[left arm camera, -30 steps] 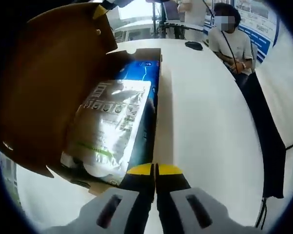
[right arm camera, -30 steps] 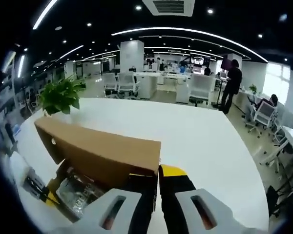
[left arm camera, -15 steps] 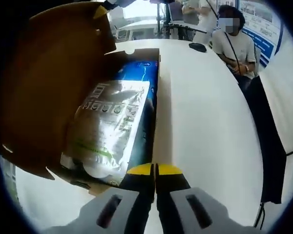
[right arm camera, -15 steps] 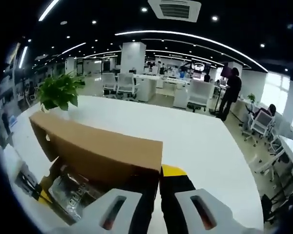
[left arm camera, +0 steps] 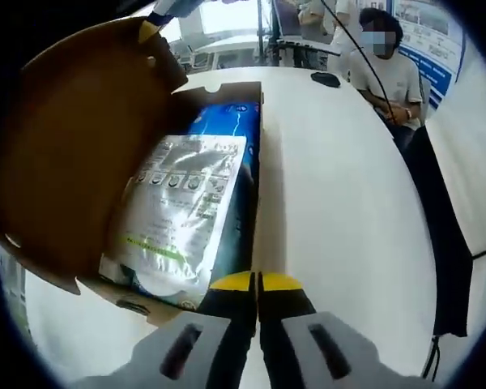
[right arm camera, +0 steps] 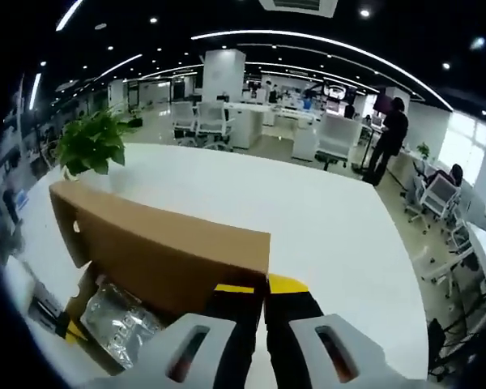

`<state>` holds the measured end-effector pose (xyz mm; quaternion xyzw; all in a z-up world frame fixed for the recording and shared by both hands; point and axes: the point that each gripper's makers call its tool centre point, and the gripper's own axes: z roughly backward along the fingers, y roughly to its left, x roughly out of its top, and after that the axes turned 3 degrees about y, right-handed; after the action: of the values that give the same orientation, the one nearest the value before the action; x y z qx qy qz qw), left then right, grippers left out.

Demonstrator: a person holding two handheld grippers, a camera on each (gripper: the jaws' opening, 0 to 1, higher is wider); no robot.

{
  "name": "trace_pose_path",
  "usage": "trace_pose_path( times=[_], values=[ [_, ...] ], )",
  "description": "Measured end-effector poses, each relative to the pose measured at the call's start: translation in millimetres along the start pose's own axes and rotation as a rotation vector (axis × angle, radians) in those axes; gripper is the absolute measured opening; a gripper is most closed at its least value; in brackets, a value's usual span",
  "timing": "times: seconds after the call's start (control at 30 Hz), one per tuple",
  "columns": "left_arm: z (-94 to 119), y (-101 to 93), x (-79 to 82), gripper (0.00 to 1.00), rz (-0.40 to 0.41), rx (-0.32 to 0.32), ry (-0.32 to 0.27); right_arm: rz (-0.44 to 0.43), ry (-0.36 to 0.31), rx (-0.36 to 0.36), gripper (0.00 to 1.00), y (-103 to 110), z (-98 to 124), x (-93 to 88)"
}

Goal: Operate the shoe box by opening the lid, removing the specified soft item, and placing it in the target area until the item is outside and the box remains undamaged.

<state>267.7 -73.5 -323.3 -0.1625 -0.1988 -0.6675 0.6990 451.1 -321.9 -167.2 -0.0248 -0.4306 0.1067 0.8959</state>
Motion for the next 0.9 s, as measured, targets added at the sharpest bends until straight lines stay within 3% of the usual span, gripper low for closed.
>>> trace_pose_path(
  times=[0.33,0.57,0.7,0.9],
  values=[
    [0.3,-0.8,0.2,0.00,-0.042,-0.015,-0.017,0.001,0.073,0.020,0.00,-8.0,-35.5,5.2],
    [-0.2,1.1,0.8,0.00,-0.014,-0.014,-0.011,-0.011,0.121,0.036,0.00,-5.8,-56.9,4.7],
    [-0.8,1.5,1.5,0.00,-0.015,-0.011,-0.009,-0.103,0.136,0.044,0.00,-2.0,-62.8,-1.2],
    [-1.5,2.9,3.1,0.00,-0.015,-0.005,-0.010,-0.071,0.145,0.032,0.00,-4.6,-75.3,-2.7]
  ],
)
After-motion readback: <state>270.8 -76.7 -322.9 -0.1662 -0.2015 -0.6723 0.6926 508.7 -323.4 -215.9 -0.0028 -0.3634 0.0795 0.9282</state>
